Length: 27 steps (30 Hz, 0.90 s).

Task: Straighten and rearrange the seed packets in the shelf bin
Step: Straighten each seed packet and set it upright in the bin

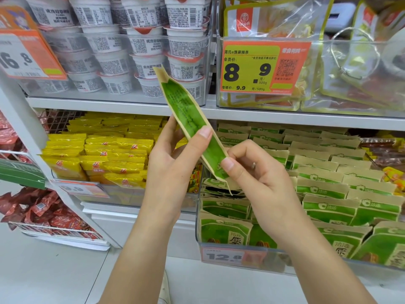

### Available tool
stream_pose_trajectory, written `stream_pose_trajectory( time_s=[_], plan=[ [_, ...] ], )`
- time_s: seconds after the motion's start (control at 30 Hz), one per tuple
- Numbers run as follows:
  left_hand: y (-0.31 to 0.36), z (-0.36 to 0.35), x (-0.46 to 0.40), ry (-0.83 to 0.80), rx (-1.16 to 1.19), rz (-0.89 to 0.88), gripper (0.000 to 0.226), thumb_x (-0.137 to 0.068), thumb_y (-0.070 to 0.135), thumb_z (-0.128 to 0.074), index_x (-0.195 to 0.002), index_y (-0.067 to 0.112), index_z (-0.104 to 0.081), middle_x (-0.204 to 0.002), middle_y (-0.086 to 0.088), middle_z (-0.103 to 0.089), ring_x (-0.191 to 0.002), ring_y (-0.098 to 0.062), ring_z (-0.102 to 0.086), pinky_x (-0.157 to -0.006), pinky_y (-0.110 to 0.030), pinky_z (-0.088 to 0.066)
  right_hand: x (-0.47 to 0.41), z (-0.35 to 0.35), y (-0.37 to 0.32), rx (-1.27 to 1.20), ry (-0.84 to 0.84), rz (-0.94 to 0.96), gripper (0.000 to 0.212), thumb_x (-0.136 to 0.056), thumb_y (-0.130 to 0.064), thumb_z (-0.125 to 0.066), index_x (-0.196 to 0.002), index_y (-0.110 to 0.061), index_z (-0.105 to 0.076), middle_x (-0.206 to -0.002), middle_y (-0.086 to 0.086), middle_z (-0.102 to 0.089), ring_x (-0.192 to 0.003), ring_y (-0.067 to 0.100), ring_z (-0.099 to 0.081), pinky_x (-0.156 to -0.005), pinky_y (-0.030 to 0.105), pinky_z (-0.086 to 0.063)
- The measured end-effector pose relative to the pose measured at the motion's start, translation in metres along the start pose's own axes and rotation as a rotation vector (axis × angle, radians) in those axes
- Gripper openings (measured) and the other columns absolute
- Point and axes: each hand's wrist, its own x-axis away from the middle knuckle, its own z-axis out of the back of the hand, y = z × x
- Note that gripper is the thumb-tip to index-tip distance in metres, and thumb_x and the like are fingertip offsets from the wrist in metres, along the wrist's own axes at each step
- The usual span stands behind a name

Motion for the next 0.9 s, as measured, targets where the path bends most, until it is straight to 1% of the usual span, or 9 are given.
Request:
stream_pose_trajectory(
  time_s=[0.1,0.17,0.23,0.3,0.43,0.53,0.67,0.77,0.9],
  plan=[
    [-0.001,-0.001,0.0,-0.041,0.05,0.031,0.026,-0.081,0.036,-0.068,-0.102,0.021,-0.065,-0.089,0.008,-0.067,-0.088,-0.009,-0.066,-0.076,-0.026,-0.054,0.0,-0.002,0.004,0.025,0.045,0.038,0.013,-0.094,-0.018,-0.059,-0.082,-0.019,-0.06,-0.097,-0.02,-0.069,-0.088,-0.003,-0.062,-0.072,0.012,-0.046],
    [0.0,-0.002,0.002,-0.069,0.06,0.069,0.029,-0.08,0.039,-0.068,-0.103,0.022,-0.065,-0.091,0.009,-0.069,-0.091,-0.008,-0.066,-0.079,-0.028,-0.053,0.001,-0.003,0.012,0.261,0.133,0.157,0.011,-0.092,-0.028,-0.059,-0.084,-0.021,-0.064,-0.105,-0.016,-0.067,-0.098,0.004,-0.062,-0.078,0.023,-0.049],
    [0.001,-0.003,0.005,-0.083,0.017,0.079,0.033,-0.078,0.044,-0.07,-0.103,0.023,-0.067,-0.097,0.006,-0.071,-0.095,-0.01,-0.067,-0.088,-0.037,-0.053,0.002,-0.005,0.019,0.51,0.19,0.304,0.016,-0.091,-0.03,-0.058,-0.084,-0.017,-0.065,-0.11,-0.009,-0.064,-0.095,0.006,-0.06,-0.076,0.028,-0.05],
    [0.001,-0.003,0.006,-0.059,-0.007,0.047,0.027,-0.081,0.037,-0.067,-0.105,0.024,-0.067,-0.101,0.006,-0.073,-0.099,-0.012,-0.068,-0.089,-0.04,-0.053,0.002,-0.006,0.02,0.604,0.193,0.362,0.019,-0.09,-0.031,-0.059,-0.083,-0.016,-0.066,-0.111,-0.007,-0.063,-0.095,0.009,-0.061,-0.072,0.03,-0.051],
    [-0.002,0.001,0.001,-0.039,0.02,-0.065,0.029,-0.086,0.022,-0.063,-0.114,0.027,-0.062,-0.114,0.006,-0.071,-0.108,-0.016,-0.067,-0.086,-0.037,-0.056,-0.003,0.011,0.011,0.518,0.199,0.205,0.016,-0.084,-0.044,-0.062,-0.091,-0.03,-0.067,-0.115,-0.016,-0.06,-0.109,-0.004,-0.054,-0.09,0.012,-0.043],
    [-0.002,0.004,-0.004,-0.055,0.011,-0.185,0.027,-0.085,0.013,-0.064,-0.108,0.026,-0.061,-0.105,0.011,-0.071,-0.104,-0.01,-0.066,-0.084,-0.028,-0.053,-0.013,0.039,0.005,0.384,0.25,0.06,0.039,-0.076,-0.05,-0.072,-0.111,-0.045,-0.056,-0.121,-0.022,-0.058,-0.116,-0.007,-0.051,-0.097,0.018,-0.042],
    [-0.008,0.001,-0.009,-0.077,-0.053,-0.249,0.028,-0.084,0.008,-0.065,-0.103,0.028,-0.062,-0.096,0.013,-0.072,-0.097,-0.008,-0.066,-0.082,-0.024,-0.052,-0.028,0.056,-0.004,0.205,0.187,0.053,0.066,-0.068,-0.05,-0.08,-0.125,-0.044,-0.049,-0.122,-0.017,-0.063,-0.111,0.002,-0.058,-0.077,0.023,-0.054],
    [-0.015,-0.004,-0.01,-0.163,-0.114,-0.245,0.03,-0.084,0.009,-0.065,-0.105,0.03,-0.062,-0.1,0.013,-0.072,-0.1,-0.01,-0.066,-0.087,-0.031,-0.053,-0.035,0.056,-0.008,0.185,0.098,0.101,0.054,-0.071,-0.038,-0.077,-0.121,-0.039,-0.057,-0.115,-0.013,-0.068,-0.107,0.011,-0.063,-0.08,0.046,-0.056],
    [-0.024,-0.006,-0.015,-0.235,-0.249,-0.217,0.031,-0.089,0.007,-0.065,-0.111,0.028,-0.06,-0.106,0.014,-0.071,-0.105,-0.007,-0.065,-0.088,-0.023,-0.052,-0.036,0.054,0.0,0.194,0.067,0.094,0.029,-0.076,-0.024,-0.075,-0.103,-0.027,-0.066,-0.1,-0.008,-0.073,-0.094,0.013,-0.068,-0.085,0.042,-0.056]
  ],
)
